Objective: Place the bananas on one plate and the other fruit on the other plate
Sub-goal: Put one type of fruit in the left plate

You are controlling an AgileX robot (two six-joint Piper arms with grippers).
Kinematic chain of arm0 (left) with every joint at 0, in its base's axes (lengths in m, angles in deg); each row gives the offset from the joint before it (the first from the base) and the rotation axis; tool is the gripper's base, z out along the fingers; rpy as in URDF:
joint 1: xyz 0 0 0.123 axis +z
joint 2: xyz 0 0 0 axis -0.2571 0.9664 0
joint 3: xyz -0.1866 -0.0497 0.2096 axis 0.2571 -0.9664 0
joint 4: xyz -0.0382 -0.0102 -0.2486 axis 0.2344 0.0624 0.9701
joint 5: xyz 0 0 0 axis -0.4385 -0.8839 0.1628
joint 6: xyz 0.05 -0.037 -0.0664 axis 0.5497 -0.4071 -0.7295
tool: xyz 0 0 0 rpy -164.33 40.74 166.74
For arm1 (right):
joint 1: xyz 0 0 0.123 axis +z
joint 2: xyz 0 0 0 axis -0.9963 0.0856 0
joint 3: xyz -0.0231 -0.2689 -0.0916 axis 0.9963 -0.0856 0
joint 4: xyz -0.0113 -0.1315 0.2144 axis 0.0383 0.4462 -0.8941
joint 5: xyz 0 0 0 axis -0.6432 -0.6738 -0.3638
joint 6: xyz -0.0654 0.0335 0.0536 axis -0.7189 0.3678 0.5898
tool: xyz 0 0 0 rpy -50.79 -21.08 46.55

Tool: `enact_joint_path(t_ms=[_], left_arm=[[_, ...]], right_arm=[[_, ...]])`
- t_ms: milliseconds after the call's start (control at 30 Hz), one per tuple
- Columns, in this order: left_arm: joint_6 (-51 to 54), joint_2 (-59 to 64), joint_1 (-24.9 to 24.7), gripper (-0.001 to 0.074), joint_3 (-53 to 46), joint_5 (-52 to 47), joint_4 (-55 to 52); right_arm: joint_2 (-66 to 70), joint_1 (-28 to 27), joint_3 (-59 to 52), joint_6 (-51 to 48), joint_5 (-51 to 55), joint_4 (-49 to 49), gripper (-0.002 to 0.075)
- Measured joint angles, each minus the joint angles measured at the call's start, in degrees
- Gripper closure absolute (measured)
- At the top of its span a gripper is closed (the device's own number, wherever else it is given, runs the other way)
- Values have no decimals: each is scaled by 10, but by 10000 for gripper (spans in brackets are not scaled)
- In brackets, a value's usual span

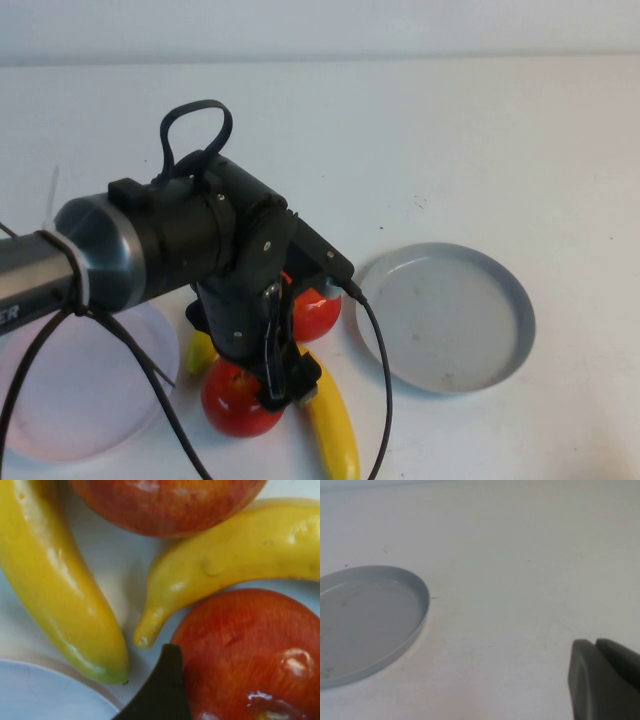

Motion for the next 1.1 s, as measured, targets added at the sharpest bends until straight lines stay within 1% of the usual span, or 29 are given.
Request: enact_joint_path(t_ms=[1100], left_arm=[[-11,9,0,66,0,-12,8]], right_arm=[[0,0,0,0,0,0,743]])
